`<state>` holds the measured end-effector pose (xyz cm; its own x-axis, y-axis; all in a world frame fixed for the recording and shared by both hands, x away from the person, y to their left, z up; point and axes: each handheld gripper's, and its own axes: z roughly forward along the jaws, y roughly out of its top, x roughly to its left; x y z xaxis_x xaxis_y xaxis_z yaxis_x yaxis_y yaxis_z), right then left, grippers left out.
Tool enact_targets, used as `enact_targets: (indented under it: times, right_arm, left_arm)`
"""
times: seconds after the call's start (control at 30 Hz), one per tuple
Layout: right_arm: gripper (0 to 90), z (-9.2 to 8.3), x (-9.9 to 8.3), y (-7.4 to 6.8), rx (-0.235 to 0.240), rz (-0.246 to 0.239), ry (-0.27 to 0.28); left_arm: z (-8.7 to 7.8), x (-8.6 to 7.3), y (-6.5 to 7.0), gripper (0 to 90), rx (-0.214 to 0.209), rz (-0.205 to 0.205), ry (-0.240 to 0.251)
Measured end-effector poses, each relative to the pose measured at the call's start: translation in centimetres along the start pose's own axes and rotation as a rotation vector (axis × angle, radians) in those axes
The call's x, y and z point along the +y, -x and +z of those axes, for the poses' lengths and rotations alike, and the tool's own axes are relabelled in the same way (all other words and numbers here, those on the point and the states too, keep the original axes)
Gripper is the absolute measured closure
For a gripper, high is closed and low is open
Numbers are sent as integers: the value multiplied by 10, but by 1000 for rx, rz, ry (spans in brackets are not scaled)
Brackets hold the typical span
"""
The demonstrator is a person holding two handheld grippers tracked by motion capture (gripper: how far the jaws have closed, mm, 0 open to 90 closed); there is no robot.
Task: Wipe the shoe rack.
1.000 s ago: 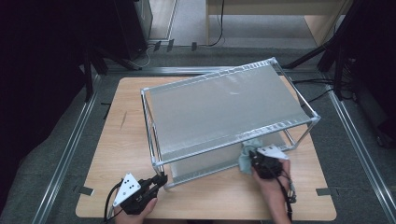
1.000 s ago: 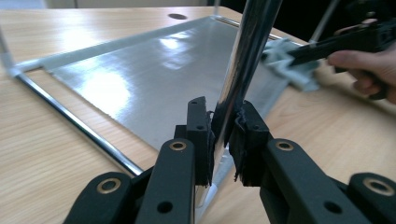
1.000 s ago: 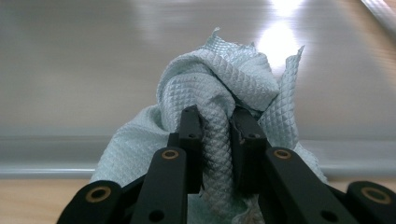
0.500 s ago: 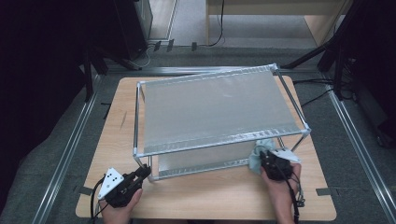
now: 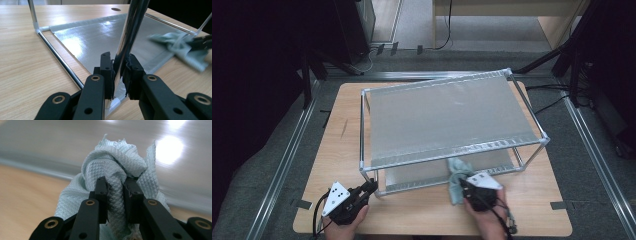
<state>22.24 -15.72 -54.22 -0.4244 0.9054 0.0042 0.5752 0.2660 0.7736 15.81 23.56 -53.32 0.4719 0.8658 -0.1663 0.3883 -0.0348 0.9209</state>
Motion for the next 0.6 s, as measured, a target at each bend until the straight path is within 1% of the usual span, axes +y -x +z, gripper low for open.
enact_targets:
  times: [0.1, 0.17, 0.2, 0.23, 0.27, 0.3, 0.33, 0.37, 0.4, 0.47, 0.53, 0.57, 0.6]
  right_arm:
    - [752, -12, -3, 50, -72, 119, -24]
    - [753, -16, -6, 79, -142, 173, -17]
    - [754, -17, -7, 91, -171, 203, -12]
    - [756, -17, -8, 101, -191, 239, -6]
    - [759, -17, -9, 108, -198, 265, -3]
    - [759, -14, -10, 111, -184, 281, -2]
    - [761, -12, -10, 110, -192, 282, 4]
    - [767, -9, -9, 106, -207, 269, 0]
    - [773, -7, -7, 102, -208, 254, -9]
    - [778, 0, -4, 94, -173, 237, -16]
    - [782, 5, -2, 83, -182, 207, -15]
    - [783, 8, -1, 78, -173, 206, -14]
    - [784, 10, 1, 72, -152, 199, -15]
  left_arm:
    - [1, 0, -1, 789, -1, -3, 0]
    - [1, 1, -1, 789, 0, -2, -3]
    - [0, 1, -1, 789, 0, -4, -4]
    - [0, 1, 0, 788, 0, -6, -4]
    - [0, 0, 0, 788, -2, -6, -4]
    - [0, 0, 0, 788, -1, -6, -3]
    - [0, 0, 1, 788, -1, -6, -3]
    - [0, 0, 0, 788, -4, -7, -1]
    - [0, -1, 0, 788, -10, -6, -2]
    - [0, -1, -1, 787, -19, -5, -3]
    - [0, 0, -1, 787, -21, -5, -5]
    - [1, -1, 0, 786, -26, -9, -5]
    - [1, -1, 2, 785, -38, -11, -7]
